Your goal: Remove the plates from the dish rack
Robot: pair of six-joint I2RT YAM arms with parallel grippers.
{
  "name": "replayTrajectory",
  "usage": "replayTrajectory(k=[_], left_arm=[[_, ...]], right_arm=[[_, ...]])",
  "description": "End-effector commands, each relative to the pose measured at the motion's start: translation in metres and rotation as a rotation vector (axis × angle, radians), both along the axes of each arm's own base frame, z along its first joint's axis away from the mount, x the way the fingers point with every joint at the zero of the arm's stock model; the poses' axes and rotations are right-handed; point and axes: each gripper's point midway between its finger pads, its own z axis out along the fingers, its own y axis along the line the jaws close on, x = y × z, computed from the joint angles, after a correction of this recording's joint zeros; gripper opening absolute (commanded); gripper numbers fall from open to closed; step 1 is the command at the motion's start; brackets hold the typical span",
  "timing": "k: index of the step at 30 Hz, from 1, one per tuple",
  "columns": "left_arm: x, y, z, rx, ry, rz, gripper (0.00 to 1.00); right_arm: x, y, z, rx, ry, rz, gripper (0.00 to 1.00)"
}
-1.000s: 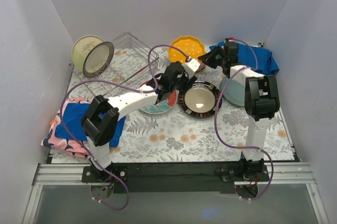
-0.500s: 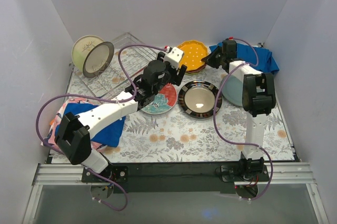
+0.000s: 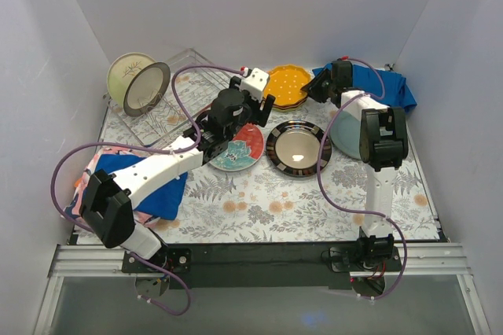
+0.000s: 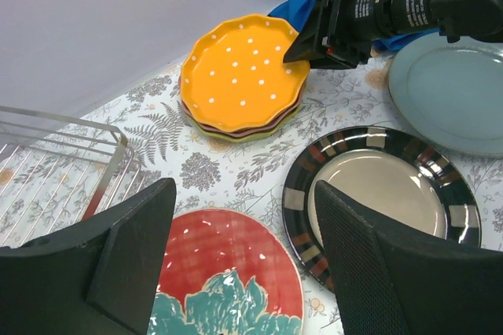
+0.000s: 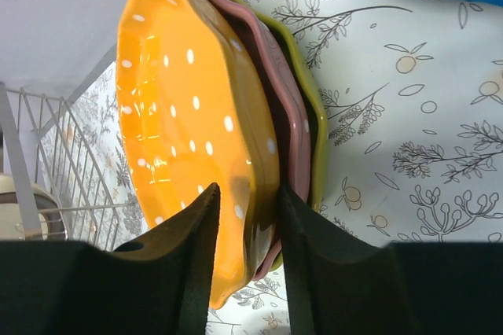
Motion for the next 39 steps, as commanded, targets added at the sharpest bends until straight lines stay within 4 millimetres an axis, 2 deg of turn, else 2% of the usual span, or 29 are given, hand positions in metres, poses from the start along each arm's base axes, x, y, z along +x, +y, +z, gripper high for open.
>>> replayTrajectory(k=[1,2,5,7,10,11,13,15,16,18,19,20,23,24,25,26,27,28,29,30,31,32,33,34,35,36,37,38,39], left_arm=[[-0.003,0.008,0.041,-0.017,-0.062,-0.013,0.70],[0.000,0.011,0.050,-0.027,-0.068,-0.008,0.70],[0.006,0.017,0.050,-0.027,-0.041,-0.022,0.70],[0.013,0.022,0.052,-0.019,-0.019,-0.014,0.70],[0.030,0.045,0.053,-0.010,0.013,0.036,0.70],[0.038,0.058,0.053,-0.008,0.020,0.068,0.69],[0.045,0.068,0.056,-0.006,0.034,0.073,0.70],[0.056,0.082,0.049,0.027,0.059,0.109,0.69],[0.062,0.086,0.058,0.025,0.048,0.117,0.70],[0.075,0.101,0.045,0.061,0.103,0.134,0.69],[0.079,0.106,0.053,0.055,0.093,0.141,0.69],[0.087,0.121,0.054,0.060,0.094,0.175,0.69],[0.106,0.136,0.055,0.053,0.074,0.195,0.69],[0.111,0.133,0.047,0.051,0.094,0.170,0.69],[0.117,0.140,0.045,0.052,0.100,0.185,0.69],[0.123,0.144,0.052,0.052,0.090,0.195,0.68],[0.125,0.150,0.047,0.065,0.108,0.209,0.68],[0.134,0.166,0.041,0.095,0.116,0.241,0.68],[0.138,0.178,0.044,0.106,0.111,0.269,0.68],[0.140,0.192,0.041,0.124,0.123,0.299,0.67],[0.143,0.217,0.041,0.139,0.122,0.343,0.67],[0.144,0.230,0.042,0.167,0.111,0.354,0.67],[0.144,0.240,0.039,0.187,0.116,0.356,0.67],[0.144,0.251,0.042,0.192,0.110,0.332,0.67],[0.145,0.258,0.042,0.238,0.094,0.310,0.67],[0.147,0.260,0.050,0.252,0.067,0.292,0.67],[0.150,0.263,0.056,0.251,0.055,0.252,0.67],[0.154,0.262,0.051,0.265,0.064,0.206,0.65],[0.151,0.265,0.043,0.325,0.092,0.168,0.64]], right_arm=[[0.020,0.002,0.067,-0.026,-0.166,0.023,0.43],[0.018,0.001,0.066,-0.040,-0.151,0.030,0.43],[0.017,-0.006,0.069,-0.094,-0.162,0.030,0.44],[0.012,-0.012,0.064,-0.121,-0.133,0.028,0.44],[0.007,-0.018,0.064,-0.153,-0.129,0.020,0.44],[0.006,-0.019,0.062,-0.156,-0.125,0.021,0.43],[0.006,-0.019,0.058,-0.160,-0.120,0.031,0.38],[0.008,-0.015,0.053,-0.151,-0.114,0.051,0.34],[0.009,-0.014,0.051,-0.151,-0.111,0.054,0.33],[0.010,-0.012,0.044,-0.146,-0.099,0.064,0.28],[0.010,-0.012,0.041,-0.146,-0.094,0.066,0.26],[0.010,-0.011,0.040,-0.145,-0.091,0.069,0.24],[0.012,-0.010,0.034,-0.141,-0.086,0.076,0.22],[0.011,-0.008,0.034,-0.134,-0.086,0.086,0.22],[0.011,-0.009,0.036,-0.129,-0.087,0.091,0.22],[0.009,-0.008,0.037,-0.119,-0.084,0.103,0.22],[0.008,-0.009,0.044,-0.116,-0.094,0.105,0.25],[0.004,-0.010,0.045,-0.125,-0.092,0.119,0.28],[0.001,-0.012,0.049,-0.128,-0.097,0.124,0.30],[-0.004,-0.012,0.064,-0.135,-0.125,0.145,0.36],[-0.010,-0.016,0.063,-0.140,-0.114,0.151,0.40],[-0.015,-0.018,0.066,-0.147,-0.119,0.158,0.43],[-0.021,-0.021,0.086,-0.159,-0.157,0.162,0.49],[-0.026,-0.023,0.093,-0.163,-0.167,0.159,0.51],[-0.036,-0.025,0.087,-0.169,-0.151,0.165,0.52],[-0.044,-0.026,0.110,-0.179,-0.199,0.177,0.57],[-0.050,-0.027,0.115,-0.185,-0.214,0.172,0.59],[-0.062,-0.028,0.105,-0.184,-0.199,0.173,0.61],[-0.073,-0.028,0.123,-0.186,-0.244,0.175,0.65]])
